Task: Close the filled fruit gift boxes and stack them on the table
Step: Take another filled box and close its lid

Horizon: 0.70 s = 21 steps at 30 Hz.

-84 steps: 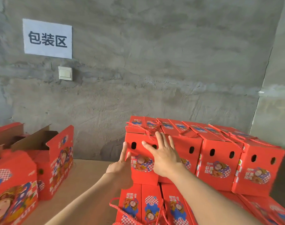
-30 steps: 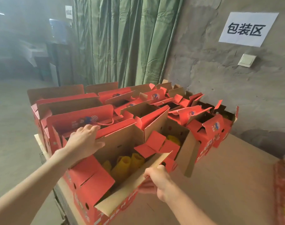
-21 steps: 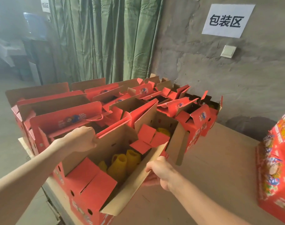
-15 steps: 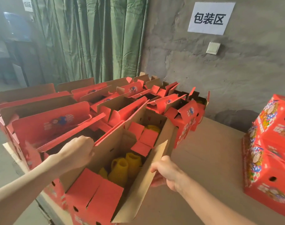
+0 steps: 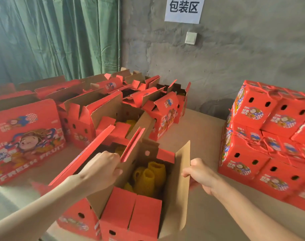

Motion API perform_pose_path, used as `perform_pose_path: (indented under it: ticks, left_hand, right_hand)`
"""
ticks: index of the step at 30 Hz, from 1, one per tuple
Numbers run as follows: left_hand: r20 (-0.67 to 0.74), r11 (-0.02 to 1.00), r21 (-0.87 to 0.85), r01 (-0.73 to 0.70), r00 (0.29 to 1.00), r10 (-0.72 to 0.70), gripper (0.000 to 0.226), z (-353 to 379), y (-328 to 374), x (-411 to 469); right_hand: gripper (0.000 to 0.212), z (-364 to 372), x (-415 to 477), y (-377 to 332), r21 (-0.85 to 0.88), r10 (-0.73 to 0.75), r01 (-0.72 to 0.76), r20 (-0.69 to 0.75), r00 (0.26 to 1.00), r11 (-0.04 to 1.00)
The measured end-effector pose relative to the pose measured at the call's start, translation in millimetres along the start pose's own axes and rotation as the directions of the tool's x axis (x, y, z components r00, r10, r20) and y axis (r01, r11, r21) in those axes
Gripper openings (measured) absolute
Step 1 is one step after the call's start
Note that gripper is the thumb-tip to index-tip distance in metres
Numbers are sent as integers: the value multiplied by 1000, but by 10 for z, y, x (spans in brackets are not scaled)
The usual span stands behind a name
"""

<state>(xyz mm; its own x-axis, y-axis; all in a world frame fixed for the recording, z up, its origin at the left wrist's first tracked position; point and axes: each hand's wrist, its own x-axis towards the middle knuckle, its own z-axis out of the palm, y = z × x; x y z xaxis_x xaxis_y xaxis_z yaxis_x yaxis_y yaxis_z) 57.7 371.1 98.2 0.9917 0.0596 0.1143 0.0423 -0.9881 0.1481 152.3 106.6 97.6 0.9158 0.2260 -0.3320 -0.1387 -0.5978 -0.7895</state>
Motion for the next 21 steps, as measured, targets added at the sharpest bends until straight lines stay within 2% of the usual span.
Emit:
perform_pose_path:
  ticks: [7, 9, 10, 11, 12, 13, 16, 21]
  left_hand:
    - [16, 999, -45, -6, 1000, 7, 31, 84, 517, 80]
    - [23, 999, 41, 26, 999, -27, 28, 34, 648, 56]
    - [20, 986, 160, 42, 999, -46, 35, 12, 712, 63]
    - [16, 961, 271, 46, 998, -52, 58, -2, 774, 87]
    - [-17, 952, 305, 37, 999, -34, 79, -26, 852, 112]
    - [-57, 956, 293, 20, 998, -3, 88, -58, 949, 135]
    - [-110, 967, 241, -79, 988, 108, 83, -88, 1249, 194]
    - [32, 966, 206, -155, 988, 151, 71, 84, 1604, 244]
  right_hand:
    - [16, -424, -283, 443, 53, 26, -23, -54, 998, 998]
    - [18, -455, -339, 489, 100, 32, -29, -28, 999, 995]
    - [18, -460, -360, 497, 110, 32, -29, -22, 999, 994]
    - [18, -465, -368, 504, 100, 29, -27, -22, 999, 995]
    - [18, -474, -376, 500, 92, 26, -24, -15, 1000, 995]
    - [18, -495, -372, 503, 87, 25, -24, -6, 1000, 996]
    - [19, -610, -356, 532, 19, 25, -25, 6, 1000, 1000]
    - [25, -952, -341, 615, -239, -18, 24, 24, 1000, 971]
